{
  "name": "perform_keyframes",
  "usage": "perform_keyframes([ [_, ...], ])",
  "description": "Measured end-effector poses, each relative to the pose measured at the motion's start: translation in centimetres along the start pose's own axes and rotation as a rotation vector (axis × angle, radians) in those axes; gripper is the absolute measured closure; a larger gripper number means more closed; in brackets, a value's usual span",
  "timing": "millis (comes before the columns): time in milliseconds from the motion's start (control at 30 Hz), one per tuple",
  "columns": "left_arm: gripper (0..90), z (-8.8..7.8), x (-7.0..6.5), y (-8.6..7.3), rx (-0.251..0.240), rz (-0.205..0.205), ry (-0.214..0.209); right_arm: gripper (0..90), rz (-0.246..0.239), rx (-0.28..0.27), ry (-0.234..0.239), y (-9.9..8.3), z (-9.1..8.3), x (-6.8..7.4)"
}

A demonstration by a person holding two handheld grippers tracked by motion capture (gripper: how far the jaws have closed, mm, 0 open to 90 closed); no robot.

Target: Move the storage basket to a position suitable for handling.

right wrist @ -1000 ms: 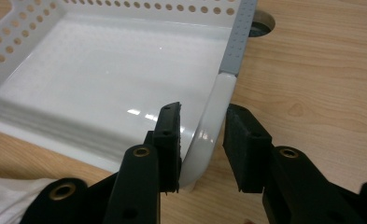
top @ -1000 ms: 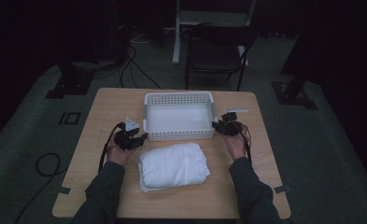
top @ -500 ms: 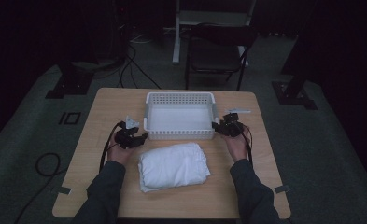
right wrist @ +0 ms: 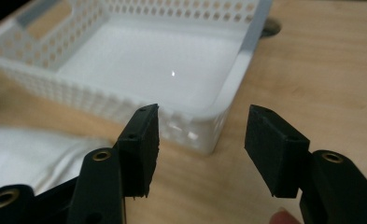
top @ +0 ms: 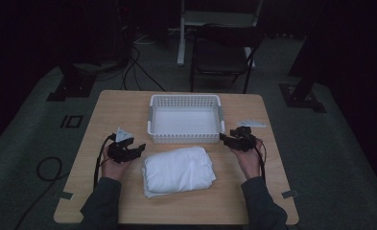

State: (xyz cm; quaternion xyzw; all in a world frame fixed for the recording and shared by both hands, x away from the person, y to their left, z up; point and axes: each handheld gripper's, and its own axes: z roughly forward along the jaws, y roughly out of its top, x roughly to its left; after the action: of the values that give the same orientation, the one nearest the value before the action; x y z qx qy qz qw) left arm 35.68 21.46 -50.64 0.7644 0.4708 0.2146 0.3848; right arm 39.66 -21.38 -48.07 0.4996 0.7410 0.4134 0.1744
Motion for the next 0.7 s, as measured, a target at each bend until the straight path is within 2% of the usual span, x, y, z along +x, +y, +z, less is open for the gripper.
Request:
perform_keyframes([
  [100, 39.3, -0.5, -0.5, -0.5, 0.0, 0.0, -0.008, 44.5, -0.029, 0.031, 0.011, -0.9, 0.2, 0.9],
  [167, 39.0, -0.9, -0.9, -0.7, -0.002, -0.001, -0.011, 44.6, -0.047, 0.053, 0.041, -1.5, 0.4, 1.6],
  [333, 37.2, -1.5, -2.1, -1.0, 0.011, 0.025, -0.012, 43.1, -0.046, 0.061, 0.083, -2.6, 0.7, 2.8],
  [433, 36.7, -1.7, -2.5, -1.3, 0.005, 0.022, -0.021, 41.7, -0.049, 0.073, 0.096, -3.1, 1.0, 3.2],
  [567, 36.6, -1.8, -2.6, -1.8, 0.003, 0.026, -0.018, 40.7, -0.052, 0.083, 0.109, -3.4, 1.1, 3.6],
  [700, 36.4, -1.9, -2.2, -2.3, -0.002, -0.006, -0.026, 40.5, -0.039, 0.073, 0.123, -3.7, 0.8, 3.7],
])
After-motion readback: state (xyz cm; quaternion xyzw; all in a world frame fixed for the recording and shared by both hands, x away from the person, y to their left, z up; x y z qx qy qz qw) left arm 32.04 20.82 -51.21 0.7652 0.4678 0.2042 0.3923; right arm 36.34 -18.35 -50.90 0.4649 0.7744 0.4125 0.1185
